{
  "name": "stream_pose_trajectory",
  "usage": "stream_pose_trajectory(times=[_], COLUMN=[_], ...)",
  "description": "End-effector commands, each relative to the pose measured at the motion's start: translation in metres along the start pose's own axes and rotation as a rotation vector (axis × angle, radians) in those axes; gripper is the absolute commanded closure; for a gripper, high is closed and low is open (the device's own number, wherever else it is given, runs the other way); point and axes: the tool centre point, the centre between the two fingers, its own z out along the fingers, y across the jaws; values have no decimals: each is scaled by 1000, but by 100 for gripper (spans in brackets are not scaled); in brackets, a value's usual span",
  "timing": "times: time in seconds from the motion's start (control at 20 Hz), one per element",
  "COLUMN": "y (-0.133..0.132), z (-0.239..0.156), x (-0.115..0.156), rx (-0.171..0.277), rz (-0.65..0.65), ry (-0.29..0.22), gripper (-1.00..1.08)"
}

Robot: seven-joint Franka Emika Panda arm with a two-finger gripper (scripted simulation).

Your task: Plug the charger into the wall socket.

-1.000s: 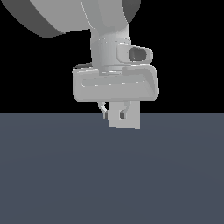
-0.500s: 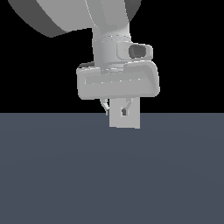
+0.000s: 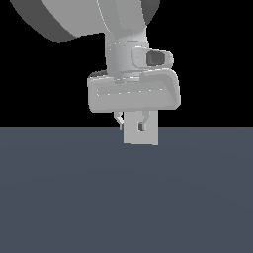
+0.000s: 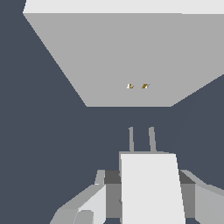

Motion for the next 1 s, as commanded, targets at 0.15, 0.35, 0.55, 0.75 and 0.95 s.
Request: stream_pose_trajectory(times=[0.15,0.35,0.55,0.75,0.95], y=[0,0,0,0,0], z=[3,7,11,13,13], x=[11,26,39,45,47], rx=[1,1,1,1,1], rz=[0,0,0,0,0], ry=[0,0,0,0,0], gripper=[108,108,108,108,108])
